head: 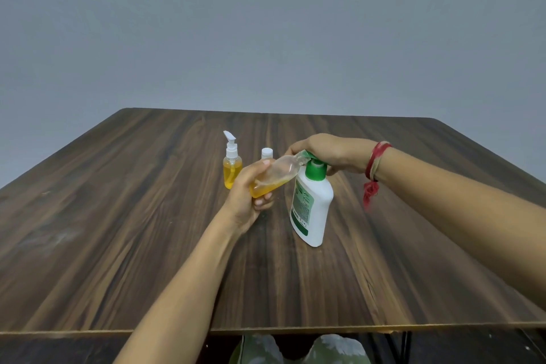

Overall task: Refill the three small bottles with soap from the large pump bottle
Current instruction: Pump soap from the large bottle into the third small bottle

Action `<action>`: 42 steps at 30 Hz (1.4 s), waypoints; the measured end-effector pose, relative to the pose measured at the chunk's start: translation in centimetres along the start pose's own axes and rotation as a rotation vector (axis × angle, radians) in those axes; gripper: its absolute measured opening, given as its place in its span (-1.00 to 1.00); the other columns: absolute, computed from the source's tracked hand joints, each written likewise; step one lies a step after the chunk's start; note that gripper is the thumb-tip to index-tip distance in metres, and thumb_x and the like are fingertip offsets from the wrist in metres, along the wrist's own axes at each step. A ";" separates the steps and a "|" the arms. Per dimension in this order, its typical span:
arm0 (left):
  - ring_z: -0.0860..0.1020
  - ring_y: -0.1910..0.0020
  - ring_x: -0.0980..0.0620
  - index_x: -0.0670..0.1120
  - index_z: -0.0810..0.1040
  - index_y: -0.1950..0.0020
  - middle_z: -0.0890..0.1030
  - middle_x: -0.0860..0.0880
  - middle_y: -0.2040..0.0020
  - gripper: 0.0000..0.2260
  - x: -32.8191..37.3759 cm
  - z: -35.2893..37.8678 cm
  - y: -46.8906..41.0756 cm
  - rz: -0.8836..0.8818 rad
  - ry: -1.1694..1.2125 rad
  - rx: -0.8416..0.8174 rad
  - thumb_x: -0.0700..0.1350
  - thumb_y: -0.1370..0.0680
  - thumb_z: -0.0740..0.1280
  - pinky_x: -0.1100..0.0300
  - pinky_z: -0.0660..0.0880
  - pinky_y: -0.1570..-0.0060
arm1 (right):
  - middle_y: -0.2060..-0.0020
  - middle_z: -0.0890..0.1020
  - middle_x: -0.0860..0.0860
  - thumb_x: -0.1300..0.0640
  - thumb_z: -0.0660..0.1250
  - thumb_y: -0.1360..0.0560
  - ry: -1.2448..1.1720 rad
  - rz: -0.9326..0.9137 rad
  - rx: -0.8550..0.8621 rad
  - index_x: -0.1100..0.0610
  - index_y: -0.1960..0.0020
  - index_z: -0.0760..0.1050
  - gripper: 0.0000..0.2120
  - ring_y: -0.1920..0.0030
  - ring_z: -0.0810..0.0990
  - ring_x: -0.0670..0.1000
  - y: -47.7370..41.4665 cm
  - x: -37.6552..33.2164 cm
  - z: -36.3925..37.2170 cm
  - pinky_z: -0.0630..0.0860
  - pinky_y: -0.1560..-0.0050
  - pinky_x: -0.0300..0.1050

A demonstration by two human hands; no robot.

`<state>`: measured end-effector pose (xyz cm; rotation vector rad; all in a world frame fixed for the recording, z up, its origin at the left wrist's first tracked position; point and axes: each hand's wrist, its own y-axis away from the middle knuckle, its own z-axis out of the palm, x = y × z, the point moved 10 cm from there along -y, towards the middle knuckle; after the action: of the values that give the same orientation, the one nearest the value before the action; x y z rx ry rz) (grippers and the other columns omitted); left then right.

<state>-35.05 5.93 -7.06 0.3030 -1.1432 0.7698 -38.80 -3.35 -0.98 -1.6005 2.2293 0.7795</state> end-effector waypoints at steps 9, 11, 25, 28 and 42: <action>0.18 0.67 0.18 -0.19 0.48 0.19 0.31 0.01 0.58 -0.74 0.0 -0.2 0.0 -0.001 -0.004 0.009 0.02 -0.44 0.24 0.38 0.13 0.64 | 0.17 0.51 -0.04 0.18 0.07 -0.53 0.016 0.000 0.005 -0.06 0.02 0.53 -0.71 0.19 0.42 -0.02 -0.1 0.0 -0.2 0.35 0.10 0.01; 0.18 0.67 0.18 -0.18 0.47 0.20 0.31 0.01 0.59 -0.75 -0.1 0.0 0.0 -0.005 0.016 0.004 0.02 -0.44 0.24 0.39 0.13 0.64 | 0.19 0.50 -0.06 0.18 0.06 -0.55 0.045 -0.013 -0.006 -0.07 0.03 0.52 -0.71 0.20 0.41 -0.04 0.1 -0.5 -0.4 0.33 0.09 0.00; 0.19 0.68 0.18 -0.18 0.49 0.19 0.31 0.01 0.60 -0.76 -0.2 -0.3 0.1 -0.013 0.021 0.021 0.01 -0.44 0.24 0.38 0.14 0.64 | 0.06 0.52 0.03 0.20 0.06 -0.54 0.048 -0.002 -0.012 -0.04 -0.02 0.51 -0.72 0.06 0.43 0.05 0.6 -0.5 0.0 0.36 0.01 0.01; 0.19 0.67 0.18 -0.18 0.48 0.19 0.31 0.01 0.60 -0.75 -0.2 -0.1 0.1 -0.011 0.041 0.012 0.02 -0.44 0.25 0.38 0.14 0.64 | 0.06 0.52 0.03 0.21 0.05 -0.57 0.041 -0.035 -0.007 0.05 -0.08 0.53 -0.71 0.14 0.45 -0.02 0.6 -1.4 -0.4 0.45 0.12 -0.23; 0.18 0.67 0.18 -0.21 0.49 0.12 0.30 0.00 0.59 -0.71 -0.3 0.1 0.2 -0.025 0.034 0.004 0.03 -0.44 0.25 0.38 0.14 0.64 | 0.04 0.53 0.02 0.17 0.08 -0.55 0.065 -0.004 -0.008 -0.01 -0.07 0.52 -0.73 0.04 0.45 0.05 0.8 -1.0 -0.4 0.38 -0.06 0.08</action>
<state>-35.30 5.88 -7.27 0.3058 -1.1046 0.7531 -39.19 -2.65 0.10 -1.6561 2.2700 0.7469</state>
